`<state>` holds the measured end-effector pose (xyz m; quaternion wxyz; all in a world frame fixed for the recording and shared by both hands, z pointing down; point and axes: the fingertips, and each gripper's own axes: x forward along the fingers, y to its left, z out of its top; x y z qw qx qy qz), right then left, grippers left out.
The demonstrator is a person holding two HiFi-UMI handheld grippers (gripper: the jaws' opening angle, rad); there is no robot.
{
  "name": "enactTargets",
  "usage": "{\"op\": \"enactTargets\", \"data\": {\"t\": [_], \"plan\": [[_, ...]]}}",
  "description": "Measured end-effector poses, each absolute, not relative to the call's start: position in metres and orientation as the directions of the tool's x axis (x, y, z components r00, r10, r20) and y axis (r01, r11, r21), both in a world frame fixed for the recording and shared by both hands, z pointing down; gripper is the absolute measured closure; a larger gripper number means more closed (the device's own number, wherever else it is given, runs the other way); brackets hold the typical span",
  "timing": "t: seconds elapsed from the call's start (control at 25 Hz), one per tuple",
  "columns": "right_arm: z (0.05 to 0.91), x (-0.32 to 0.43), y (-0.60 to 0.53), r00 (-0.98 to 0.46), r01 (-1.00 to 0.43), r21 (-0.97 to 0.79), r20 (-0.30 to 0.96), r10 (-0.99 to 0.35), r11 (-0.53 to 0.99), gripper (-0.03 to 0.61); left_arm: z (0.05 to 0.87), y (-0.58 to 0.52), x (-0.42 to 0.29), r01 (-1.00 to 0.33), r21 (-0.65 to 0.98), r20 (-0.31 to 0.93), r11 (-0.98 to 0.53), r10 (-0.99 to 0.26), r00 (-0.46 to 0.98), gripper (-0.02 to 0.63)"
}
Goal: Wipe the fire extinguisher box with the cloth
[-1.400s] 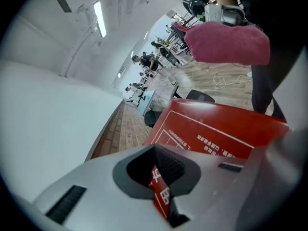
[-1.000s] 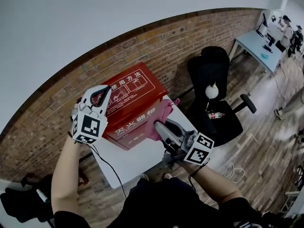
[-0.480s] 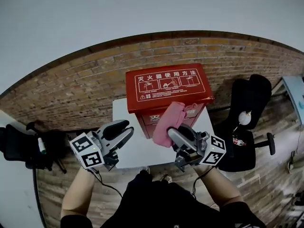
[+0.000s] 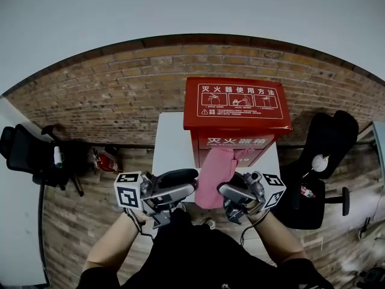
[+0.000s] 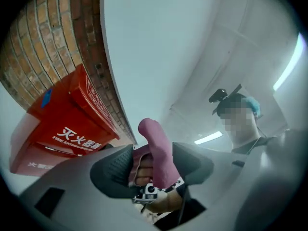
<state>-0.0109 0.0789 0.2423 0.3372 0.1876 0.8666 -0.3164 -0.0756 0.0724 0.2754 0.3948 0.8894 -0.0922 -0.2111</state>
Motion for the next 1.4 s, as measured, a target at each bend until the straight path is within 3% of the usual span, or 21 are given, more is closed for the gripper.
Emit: {"op": "enactTargets", "data": {"t": [0.24,0.48,0.68,0.8,1.4], "plan": [[0.237,-0.009,0.096,-0.686,0.611,-0.359,-0.685,0.246,0.705,0.516,0.27,0.078,-0.054,0.147,0.754,-0.373,-0.64,-0.232,0.898,0.33],[0.249,-0.012,0.082,-0.721,0.591,-0.376,-0.642,0.26,0.713,0.517,0.274,0.06,-0.05,0.139,0.763,-0.358,-0.632,-0.233,0.904,0.335],[0.26,-0.02,0.063,-0.748,0.57,-0.428,-0.623,0.227,0.701,0.517,0.276,0.049,-0.06,0.101,0.756,-0.342,-0.647,-0.258,0.904,0.471],[0.265,-0.027,0.057,-0.756,0.572,-0.436,-0.609,0.24,0.695,0.517,0.278,0.045,-0.07,0.087,0.758,-0.347,-0.646,-0.288,0.893,0.52],[0.295,-0.091,0.029,-0.859,0.441,-0.518,-0.479,0.179,0.733,0.515,0.284,0.038,-0.139,-0.044,0.742,-0.335,-0.669,-0.427,0.84,0.555]]}}
